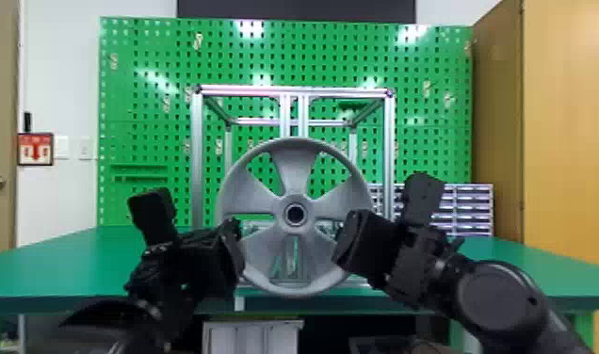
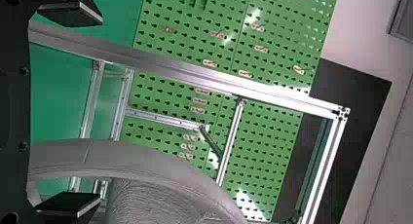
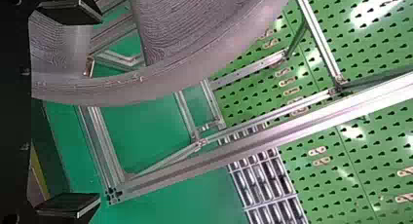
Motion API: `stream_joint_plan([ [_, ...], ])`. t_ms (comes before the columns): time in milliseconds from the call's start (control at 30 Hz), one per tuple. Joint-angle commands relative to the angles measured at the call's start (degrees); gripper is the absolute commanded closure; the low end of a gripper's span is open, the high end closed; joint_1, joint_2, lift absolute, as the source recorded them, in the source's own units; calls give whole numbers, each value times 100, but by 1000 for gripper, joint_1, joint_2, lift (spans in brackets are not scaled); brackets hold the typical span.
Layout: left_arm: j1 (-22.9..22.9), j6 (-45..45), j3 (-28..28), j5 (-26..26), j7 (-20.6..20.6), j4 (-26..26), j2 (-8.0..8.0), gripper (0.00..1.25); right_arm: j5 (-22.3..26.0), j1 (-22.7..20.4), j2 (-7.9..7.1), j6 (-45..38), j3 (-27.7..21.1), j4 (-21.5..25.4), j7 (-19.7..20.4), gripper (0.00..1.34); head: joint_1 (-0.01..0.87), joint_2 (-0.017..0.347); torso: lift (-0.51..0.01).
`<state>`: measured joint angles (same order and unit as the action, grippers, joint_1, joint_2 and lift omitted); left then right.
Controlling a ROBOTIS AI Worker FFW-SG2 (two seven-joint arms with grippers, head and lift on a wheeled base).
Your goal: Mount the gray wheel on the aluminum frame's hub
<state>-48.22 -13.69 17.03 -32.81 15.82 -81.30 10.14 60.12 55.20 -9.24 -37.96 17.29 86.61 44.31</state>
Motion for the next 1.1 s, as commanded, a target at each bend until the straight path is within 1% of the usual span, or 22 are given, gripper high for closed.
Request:
stream_joint_plan([
  [0,93,-28,-25,12,0,-185,41,38,0,-105,-34,0,-50,234,-1,28,-5,6,-499],
  [133,242,-99,-51,-24,0,-457,85,47,44,-229,-60,0,-121,445,-1,35,-5,6,-499],
  [267,418,-187,-86,-85,0,-729,155,48,53,-439,-139,0,-165,726,-1,39,-5,6,-499],
  [433,638,-327,-156,-129,0,-1099,261,58,70,-747,-236,0,-279,1078,-1,44,-5,6,-499],
  [567,840,-442,-218,-129,0,-1433,392,65,61,-1011,-315,0,-323,1368,-1,51,-5,6,-499],
  [633,937,-512,-271,-129,0,-1556,428,67,61,-1107,-350,0,-349,1491,-1,53,-5,6,-499],
  [733,1077,-582,-323,-120,0,-1740,472,75,-18,-1301,-394,0,-411,1702,-1,55,-5,6,-499],
  [900,1332,-802,-420,-59,0,-2118,656,81,-132,-1591,-464,-9,-463,1992,-1,67,-5,6,-499],
  [967,1429,-855,-473,-41,0,-2232,682,88,-176,-1688,-482,-9,-490,2080,-1,67,-5,6,-499],
  [1067,1587,-916,-534,12,8,-2382,762,91,-378,-1872,-526,-9,-507,2247,-1,67,-5,6,-499],
])
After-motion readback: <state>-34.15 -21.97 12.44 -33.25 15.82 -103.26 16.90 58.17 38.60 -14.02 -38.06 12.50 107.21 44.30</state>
